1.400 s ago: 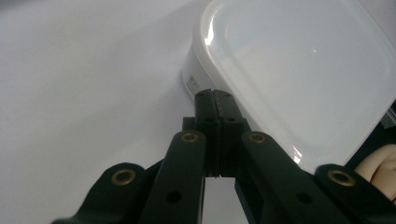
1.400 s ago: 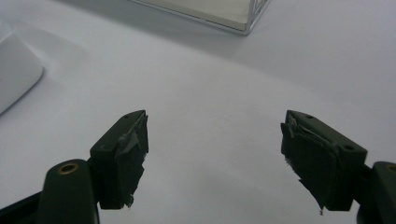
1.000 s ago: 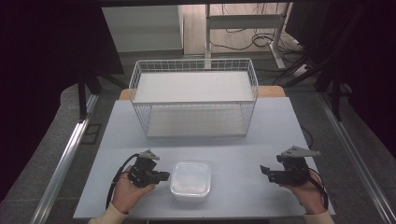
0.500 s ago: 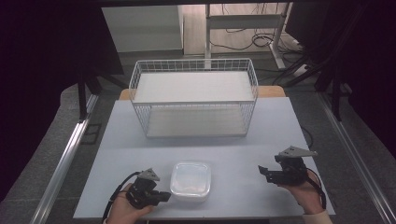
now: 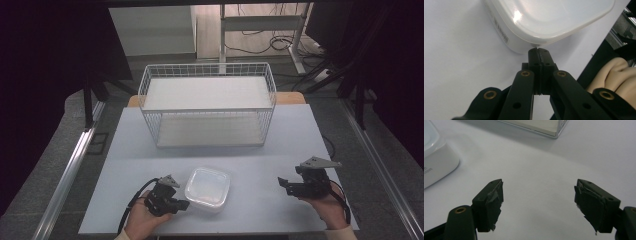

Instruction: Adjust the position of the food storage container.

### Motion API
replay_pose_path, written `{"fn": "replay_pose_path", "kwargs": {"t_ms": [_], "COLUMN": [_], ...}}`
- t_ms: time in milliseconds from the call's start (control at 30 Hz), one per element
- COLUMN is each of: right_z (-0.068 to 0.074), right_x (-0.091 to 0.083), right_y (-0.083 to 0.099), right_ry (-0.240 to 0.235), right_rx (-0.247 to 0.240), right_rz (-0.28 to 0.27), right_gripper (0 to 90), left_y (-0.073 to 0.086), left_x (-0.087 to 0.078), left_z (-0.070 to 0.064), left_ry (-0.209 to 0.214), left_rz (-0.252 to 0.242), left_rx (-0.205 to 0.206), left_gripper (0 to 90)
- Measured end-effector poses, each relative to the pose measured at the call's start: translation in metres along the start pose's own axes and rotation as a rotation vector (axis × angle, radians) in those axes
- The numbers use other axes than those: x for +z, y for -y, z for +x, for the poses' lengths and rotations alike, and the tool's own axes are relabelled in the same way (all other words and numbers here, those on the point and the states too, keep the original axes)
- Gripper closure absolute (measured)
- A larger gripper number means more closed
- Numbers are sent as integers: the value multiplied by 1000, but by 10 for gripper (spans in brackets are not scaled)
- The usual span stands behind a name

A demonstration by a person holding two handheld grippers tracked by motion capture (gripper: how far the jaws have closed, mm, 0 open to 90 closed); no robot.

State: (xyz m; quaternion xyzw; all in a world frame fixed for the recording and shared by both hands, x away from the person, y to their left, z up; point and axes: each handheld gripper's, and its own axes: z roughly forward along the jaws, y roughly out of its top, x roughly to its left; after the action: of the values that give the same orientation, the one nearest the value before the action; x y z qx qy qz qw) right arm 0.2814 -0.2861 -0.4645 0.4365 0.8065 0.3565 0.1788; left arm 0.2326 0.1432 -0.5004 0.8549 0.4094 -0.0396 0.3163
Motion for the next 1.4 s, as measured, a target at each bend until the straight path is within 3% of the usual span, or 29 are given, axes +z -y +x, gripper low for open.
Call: {"fn": "replay_pose_path", "kwargs": {"t_ms": [500, 1400], "right_z": [-1, -2], "right_x": [0, 0], "right_y": [1, 1], "right_ry": [1, 2], "right_rx": [-2, 1], "right_rz": [3, 4], "right_gripper": [230, 230], "left_y": [-31, -82], "left_x": [7, 27], "left_z": [14, 33], "left_ry": [-22, -68], "left_rz": [-33, -49], "left_rx": [-12, -41], "left_gripper": [900, 900]}}
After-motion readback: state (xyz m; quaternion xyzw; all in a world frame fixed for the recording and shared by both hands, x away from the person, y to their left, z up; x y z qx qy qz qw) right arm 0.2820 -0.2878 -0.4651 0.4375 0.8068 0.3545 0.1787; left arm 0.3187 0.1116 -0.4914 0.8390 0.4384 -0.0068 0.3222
